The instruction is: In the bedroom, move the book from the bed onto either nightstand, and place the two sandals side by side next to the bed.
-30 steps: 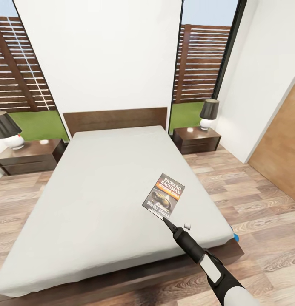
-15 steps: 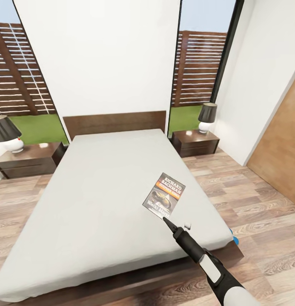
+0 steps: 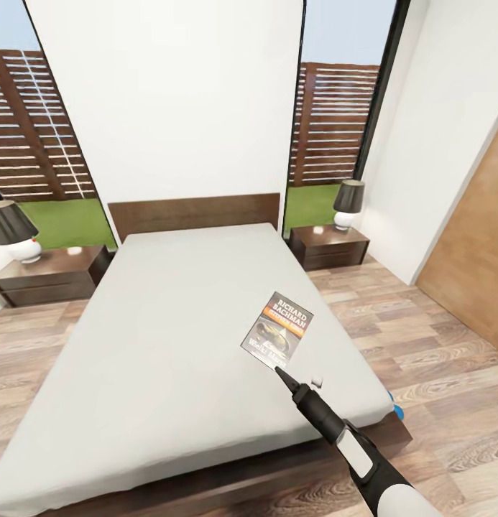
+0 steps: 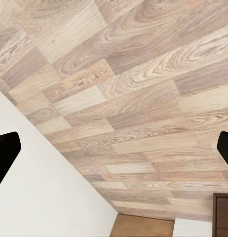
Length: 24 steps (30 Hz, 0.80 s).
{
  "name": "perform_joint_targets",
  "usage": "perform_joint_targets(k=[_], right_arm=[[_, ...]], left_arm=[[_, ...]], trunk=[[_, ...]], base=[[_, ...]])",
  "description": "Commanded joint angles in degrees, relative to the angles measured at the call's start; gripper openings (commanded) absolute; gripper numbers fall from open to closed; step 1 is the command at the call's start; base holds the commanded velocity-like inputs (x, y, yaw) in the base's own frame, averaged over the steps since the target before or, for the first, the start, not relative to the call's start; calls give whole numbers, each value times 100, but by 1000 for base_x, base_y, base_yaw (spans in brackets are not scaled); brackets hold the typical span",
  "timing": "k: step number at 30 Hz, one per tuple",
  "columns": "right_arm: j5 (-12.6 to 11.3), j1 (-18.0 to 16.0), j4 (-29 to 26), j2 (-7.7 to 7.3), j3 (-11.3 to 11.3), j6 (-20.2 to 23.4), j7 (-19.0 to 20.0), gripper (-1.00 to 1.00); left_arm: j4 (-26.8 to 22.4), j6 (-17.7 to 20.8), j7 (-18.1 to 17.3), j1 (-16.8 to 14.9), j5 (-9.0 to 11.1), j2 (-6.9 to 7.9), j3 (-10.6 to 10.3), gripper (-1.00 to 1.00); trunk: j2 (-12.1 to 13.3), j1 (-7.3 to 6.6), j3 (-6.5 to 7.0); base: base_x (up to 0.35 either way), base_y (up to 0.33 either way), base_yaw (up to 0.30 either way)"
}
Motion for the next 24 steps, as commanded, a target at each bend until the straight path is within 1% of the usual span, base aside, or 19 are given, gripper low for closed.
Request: perform_joint_targets(k=[1, 24], right_arm=[[-41, -5, 6, 1, 1, 59, 13, -100], [-37, -5, 5, 10, 1, 58, 13, -100]], left_arm=[[-6, -15, 13, 3, 60, 1, -50, 100], [-6, -15, 13, 3, 60, 1, -50, 100]], trunk=[[-10, 4, 0], [-10, 4, 213]], base=[[0, 0, -47], [0, 0, -73]])
